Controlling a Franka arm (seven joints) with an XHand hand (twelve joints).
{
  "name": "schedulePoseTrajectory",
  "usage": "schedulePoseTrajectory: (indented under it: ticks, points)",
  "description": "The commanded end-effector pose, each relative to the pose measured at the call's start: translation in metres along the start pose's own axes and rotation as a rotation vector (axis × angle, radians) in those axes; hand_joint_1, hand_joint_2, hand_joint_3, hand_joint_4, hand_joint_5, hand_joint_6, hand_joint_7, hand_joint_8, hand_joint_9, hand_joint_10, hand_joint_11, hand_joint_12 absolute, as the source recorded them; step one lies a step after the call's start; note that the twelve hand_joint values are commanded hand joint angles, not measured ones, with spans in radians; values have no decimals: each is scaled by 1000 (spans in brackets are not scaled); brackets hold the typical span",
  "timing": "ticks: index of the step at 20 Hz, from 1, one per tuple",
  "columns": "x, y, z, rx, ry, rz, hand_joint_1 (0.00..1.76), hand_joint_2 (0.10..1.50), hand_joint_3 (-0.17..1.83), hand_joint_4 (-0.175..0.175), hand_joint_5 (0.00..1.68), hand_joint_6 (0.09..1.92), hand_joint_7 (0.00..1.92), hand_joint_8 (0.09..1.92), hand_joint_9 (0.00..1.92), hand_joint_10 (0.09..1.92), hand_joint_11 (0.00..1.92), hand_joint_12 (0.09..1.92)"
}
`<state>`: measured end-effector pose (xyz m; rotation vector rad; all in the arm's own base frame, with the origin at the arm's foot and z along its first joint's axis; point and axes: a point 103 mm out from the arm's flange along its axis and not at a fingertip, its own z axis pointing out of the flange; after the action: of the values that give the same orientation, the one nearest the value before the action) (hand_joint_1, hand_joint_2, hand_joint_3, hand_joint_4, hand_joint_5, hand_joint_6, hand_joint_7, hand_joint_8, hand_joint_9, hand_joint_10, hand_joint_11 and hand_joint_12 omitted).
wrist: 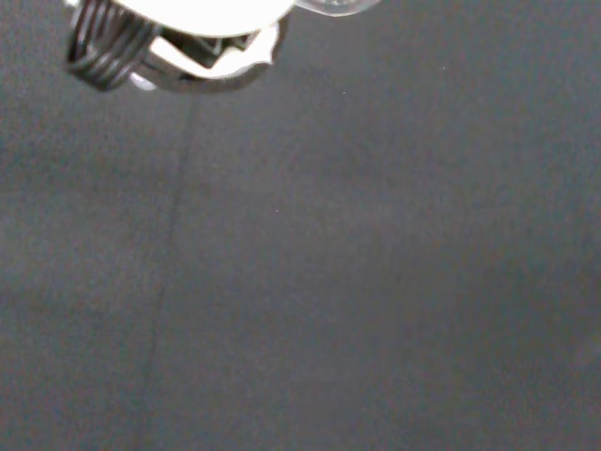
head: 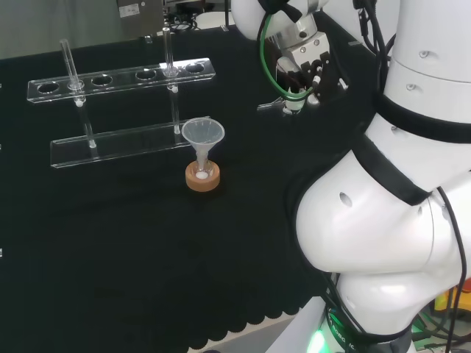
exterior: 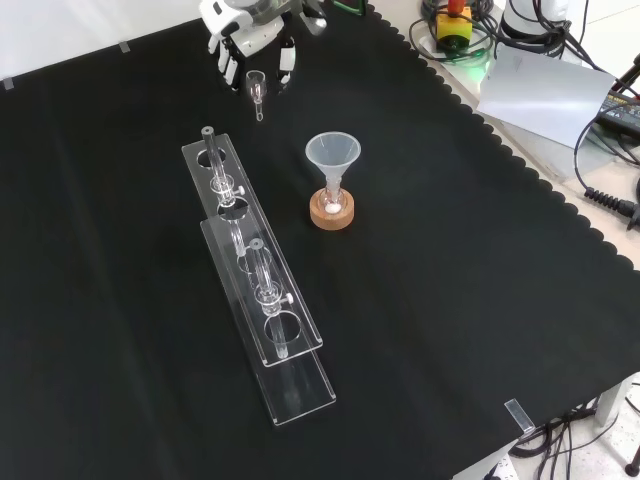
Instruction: Put the weighing funnel back on the table.
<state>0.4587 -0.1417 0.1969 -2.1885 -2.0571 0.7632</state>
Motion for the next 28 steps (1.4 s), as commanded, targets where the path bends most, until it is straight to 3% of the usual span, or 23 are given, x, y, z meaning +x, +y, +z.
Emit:
schedulePoseTrajectory:
  ticks: [1, 28]
  points:
    - [1, 5, 14, -9, 30, -9, 1080, 691, 742, 175, 1114, 987, 833, 663, 1087, 382, 706, 1155]
    - [37, 61, 78, -75, 128, -98, 1079, 695, 736, 175, 1110, 989, 834, 669, 1089, 382, 710, 1154]
